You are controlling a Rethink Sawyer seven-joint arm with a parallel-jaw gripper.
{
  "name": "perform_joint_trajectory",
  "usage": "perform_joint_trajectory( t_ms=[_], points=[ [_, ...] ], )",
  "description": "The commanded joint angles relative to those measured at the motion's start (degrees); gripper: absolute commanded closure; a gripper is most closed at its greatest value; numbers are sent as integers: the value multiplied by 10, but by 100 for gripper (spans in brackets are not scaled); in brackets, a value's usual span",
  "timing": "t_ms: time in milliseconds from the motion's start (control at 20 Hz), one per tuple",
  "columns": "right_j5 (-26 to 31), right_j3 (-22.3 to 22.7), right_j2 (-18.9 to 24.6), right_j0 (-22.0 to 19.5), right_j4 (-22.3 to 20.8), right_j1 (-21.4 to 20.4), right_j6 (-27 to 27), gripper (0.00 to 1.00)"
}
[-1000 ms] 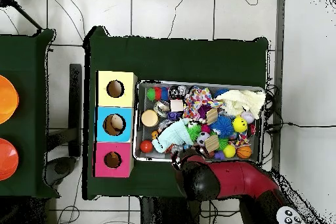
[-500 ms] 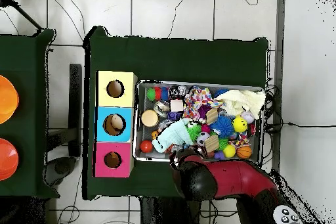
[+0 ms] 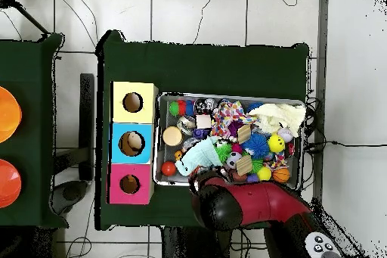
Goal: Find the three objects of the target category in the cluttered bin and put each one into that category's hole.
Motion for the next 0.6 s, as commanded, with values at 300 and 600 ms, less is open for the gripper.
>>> perform_joint_trajectory(
  t_ms=[300,600],
  points=[
    [64,-121,19,51,38,62,47,0],
    [68,-143,19,56,49,78,38,0]
  ],
)
